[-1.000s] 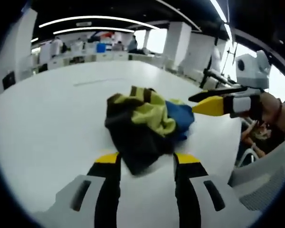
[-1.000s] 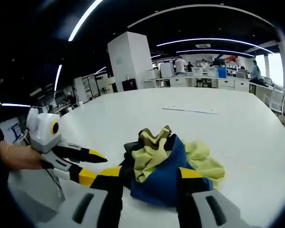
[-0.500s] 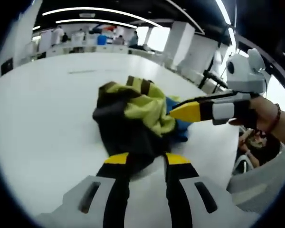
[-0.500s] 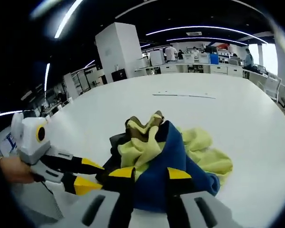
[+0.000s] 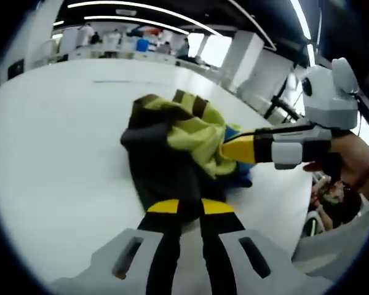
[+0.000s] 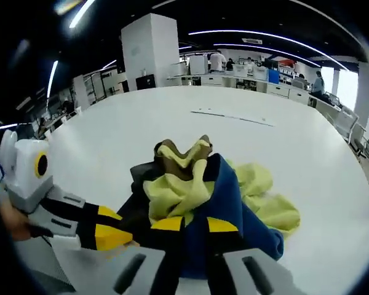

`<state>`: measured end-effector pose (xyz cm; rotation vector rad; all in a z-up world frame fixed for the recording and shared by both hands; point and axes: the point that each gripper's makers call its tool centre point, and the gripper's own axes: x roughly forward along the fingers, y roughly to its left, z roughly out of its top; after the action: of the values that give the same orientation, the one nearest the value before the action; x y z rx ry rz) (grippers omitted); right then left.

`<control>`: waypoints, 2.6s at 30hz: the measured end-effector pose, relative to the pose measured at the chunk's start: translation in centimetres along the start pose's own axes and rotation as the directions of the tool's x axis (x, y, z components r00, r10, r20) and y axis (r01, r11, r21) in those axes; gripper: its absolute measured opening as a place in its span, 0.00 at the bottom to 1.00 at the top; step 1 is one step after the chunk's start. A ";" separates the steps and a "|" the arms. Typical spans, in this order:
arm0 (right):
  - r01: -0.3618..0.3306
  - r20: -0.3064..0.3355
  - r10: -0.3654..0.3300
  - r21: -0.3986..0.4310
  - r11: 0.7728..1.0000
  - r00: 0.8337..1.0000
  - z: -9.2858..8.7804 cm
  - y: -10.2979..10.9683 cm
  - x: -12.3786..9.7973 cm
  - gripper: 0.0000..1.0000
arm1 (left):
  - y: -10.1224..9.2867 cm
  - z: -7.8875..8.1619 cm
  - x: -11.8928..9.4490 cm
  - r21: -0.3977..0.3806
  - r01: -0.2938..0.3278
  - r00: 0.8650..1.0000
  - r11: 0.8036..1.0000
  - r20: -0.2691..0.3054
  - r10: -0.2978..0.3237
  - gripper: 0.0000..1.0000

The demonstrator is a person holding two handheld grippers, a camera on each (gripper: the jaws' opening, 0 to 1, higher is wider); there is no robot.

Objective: Fold the garment on the visible template until the final outline fits inside the template.

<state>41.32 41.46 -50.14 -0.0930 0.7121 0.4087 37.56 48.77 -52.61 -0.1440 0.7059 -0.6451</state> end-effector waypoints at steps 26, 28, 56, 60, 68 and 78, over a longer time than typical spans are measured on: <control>0.067 0.008 -0.067 0.022 0.998 0.998 0.7 -1.5 1.4 0.00 | 0.3 0.0 0.2 0.020 0.016 1.000 1.000 0.001 -0.016 0.00; 0.069 0.009 -0.069 0.020 0.997 0.998 0.7 -1.6 1.3 0.00 | 0.3 0.0 0.1 0.024 0.017 1.000 1.000 0.003 -0.017 0.00; 0.203 0.159 -0.191 -0.063 0.977 0.969 6.4 -8.1 -5.2 0.00 | 3.9 7.0 -6.2 -0.015 -0.053 0.985 0.998 0.166 0.055 0.00; 0.224 0.171 -0.211 -0.063 0.973 0.962 7.7 -9.9 -5.6 0.00 | 5.3 9.0 -7.5 -0.004 -0.075 0.978 0.997 0.195 0.075 0.00; 0.230 0.183 -0.218 -0.047 0.972 0.959 9.6 -11.8 -5.6 0.00 | 6.9 11.8 -8.2 0.053 -0.076 0.975 0.996 0.212 0.063 0.00; 0.262 0.207 -0.252 -0.022 0.965 0.945 12.3 -15.2 -5.6 0.00 | 9.6 16.2 -9.6 0.132 -0.126 0.966 0.983 0.241 0.091 0.00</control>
<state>51.13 28.34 -38.03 -0.1861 0.4800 0.1816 47.30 60.69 -38.13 -0.0441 0.4335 -0.5615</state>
